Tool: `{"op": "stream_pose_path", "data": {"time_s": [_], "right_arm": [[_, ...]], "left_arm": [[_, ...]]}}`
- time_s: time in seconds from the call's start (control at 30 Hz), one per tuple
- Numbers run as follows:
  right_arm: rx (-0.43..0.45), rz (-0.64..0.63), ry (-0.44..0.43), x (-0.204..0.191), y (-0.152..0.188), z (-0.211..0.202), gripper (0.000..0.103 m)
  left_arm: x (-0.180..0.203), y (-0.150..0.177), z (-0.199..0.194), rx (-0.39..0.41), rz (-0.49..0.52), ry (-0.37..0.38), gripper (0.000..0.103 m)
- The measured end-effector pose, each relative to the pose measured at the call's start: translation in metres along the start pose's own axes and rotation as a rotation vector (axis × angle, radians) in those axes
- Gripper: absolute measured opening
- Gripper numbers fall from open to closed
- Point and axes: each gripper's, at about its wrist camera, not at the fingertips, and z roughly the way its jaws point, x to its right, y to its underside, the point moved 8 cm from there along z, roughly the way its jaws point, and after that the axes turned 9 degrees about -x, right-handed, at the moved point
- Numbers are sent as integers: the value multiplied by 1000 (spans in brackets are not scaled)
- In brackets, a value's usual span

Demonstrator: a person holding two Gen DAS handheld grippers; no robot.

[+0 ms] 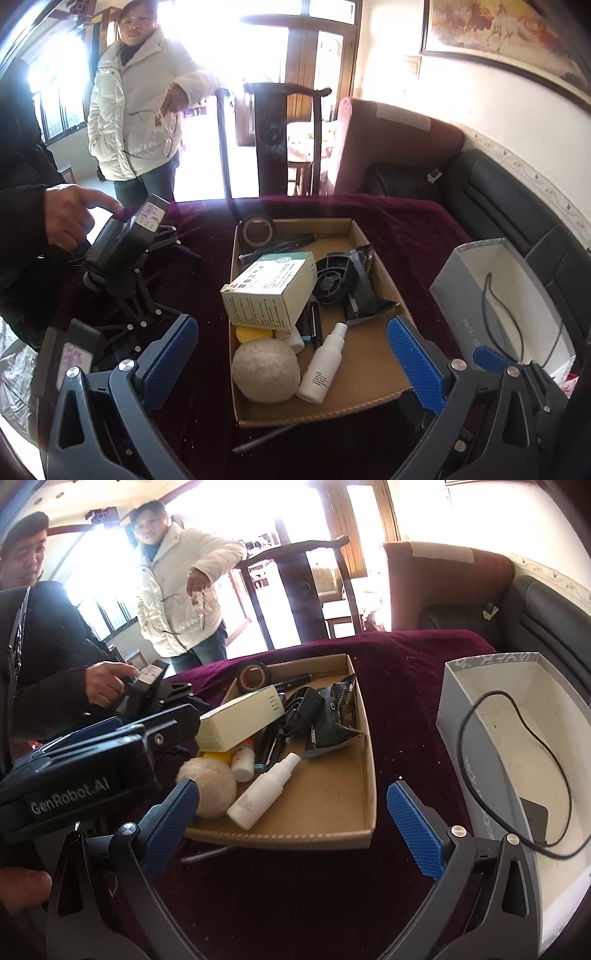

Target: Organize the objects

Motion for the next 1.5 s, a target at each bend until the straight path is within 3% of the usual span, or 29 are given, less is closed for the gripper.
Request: {"op": "stream_pose_path", "data": {"time_s": [0.13,0.3,0.43,0.6,0.67,0.77,0.87,0.97,1.07,1.33,1.5], "right_arm": [[16,1,-16,-3,8,-16,103],[40,-27,-23,-10,22,-37,103],[53,-98,10,-18,38,-53,103],[115,-129,78,-10,52,-90,103],[123,-132,103,-4,59,-103,103],[77,-80,82,9,83,-112,103],[-67,-7,29,13,124,-96,103],[-161,-30,0,0,157,-79,103],[-236,-70,-45,-19,184,-71,103],[-182,-27,-80,-19,195,-95,103],[-198,41,-85,-15,201,-94,103]], "left_arm": [[-1,10,-15,-13,-31,24,103],[-1,40,-26,-39,-13,-8,103],[-7,57,-41,-37,-33,0,103],[-30,72,-79,39,-24,-23,103],[-43,85,-87,25,-37,-11,103],[-50,116,-83,-44,-50,35,103],[-49,154,-71,-128,-40,58,103],[-45,187,-55,-232,-33,73,103],[-40,200,-50,-276,-22,85,103],[-30,214,-57,-298,27,125,103],[-36,219,-62,-298,35,118,103]]}}
